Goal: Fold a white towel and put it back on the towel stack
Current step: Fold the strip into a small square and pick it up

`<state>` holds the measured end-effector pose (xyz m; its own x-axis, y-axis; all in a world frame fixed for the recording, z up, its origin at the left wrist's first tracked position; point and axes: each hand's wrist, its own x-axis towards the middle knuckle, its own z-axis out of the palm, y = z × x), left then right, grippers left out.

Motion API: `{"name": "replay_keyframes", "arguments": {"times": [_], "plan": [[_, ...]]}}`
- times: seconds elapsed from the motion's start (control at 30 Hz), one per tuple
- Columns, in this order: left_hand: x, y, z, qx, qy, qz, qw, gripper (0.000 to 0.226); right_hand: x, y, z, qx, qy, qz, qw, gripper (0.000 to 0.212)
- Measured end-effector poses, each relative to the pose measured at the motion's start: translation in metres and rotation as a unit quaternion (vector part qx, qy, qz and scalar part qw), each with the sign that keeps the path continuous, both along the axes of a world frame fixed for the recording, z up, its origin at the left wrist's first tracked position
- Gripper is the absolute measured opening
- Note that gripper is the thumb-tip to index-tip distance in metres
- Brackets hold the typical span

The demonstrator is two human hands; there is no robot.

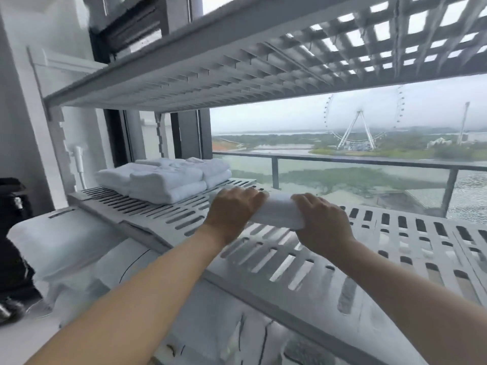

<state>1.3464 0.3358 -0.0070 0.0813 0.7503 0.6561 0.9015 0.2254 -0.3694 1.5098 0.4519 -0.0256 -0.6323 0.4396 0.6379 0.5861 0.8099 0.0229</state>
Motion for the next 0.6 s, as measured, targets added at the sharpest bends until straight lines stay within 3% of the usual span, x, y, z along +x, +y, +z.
{"name": "replay_keyframes", "arguments": {"times": [0.1,0.23,0.4,0.6], "plan": [[-0.034,-0.037,0.003,0.042,0.032,0.003,0.999,0.049,-0.038,-0.029,0.006,0.013,0.008,0.025,1.0,0.045],[-0.086,-0.09,-0.002,0.009,0.024,0.065,0.998,0.06,-0.097,-0.072,0.008,0.034,-0.003,0.052,0.998,0.043],[-0.153,-0.157,-0.023,-0.018,-0.066,0.12,0.99,0.062,-0.175,-0.127,0.0,0.035,-0.041,0.1,0.993,0.05],[-0.217,-0.217,-0.035,-0.012,-0.095,0.17,0.981,0.06,-0.254,-0.172,-0.001,0.051,-0.057,0.157,0.985,0.051]]}}
